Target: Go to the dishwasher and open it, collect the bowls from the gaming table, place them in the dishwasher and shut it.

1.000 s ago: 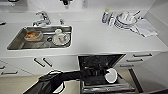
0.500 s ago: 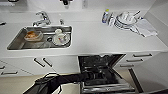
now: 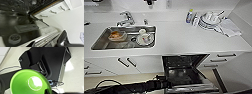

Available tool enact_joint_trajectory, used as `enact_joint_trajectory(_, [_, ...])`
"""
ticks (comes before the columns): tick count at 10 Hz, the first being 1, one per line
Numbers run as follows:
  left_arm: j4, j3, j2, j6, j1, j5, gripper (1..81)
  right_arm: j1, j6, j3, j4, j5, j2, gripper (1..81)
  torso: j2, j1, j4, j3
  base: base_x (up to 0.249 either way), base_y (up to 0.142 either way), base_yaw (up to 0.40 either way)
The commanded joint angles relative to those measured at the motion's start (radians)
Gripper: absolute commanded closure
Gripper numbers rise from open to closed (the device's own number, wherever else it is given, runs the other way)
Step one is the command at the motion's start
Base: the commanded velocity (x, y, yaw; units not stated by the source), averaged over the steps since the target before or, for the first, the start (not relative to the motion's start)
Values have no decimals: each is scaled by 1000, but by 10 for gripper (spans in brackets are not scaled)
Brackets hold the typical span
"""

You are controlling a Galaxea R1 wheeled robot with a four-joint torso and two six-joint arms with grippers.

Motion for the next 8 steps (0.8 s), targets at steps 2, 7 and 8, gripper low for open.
enact_joint_trajectory(2, [175,252,-309,209,500,40,10,107,54,272,-15,-27,-252,811,0,0,0,0,0,0,0])
enact_joint_trajectory(7, [255,-301,-128,217,832,-245,10,313,108,583,1,-83,-485,811,0,0,0,0,0,0,0])
enact_joint_trajectory(8, [252,-398,-111,216,858,-344,10,359,116,642,4,-94,-513,811,0,0,0,0,0,0,0])
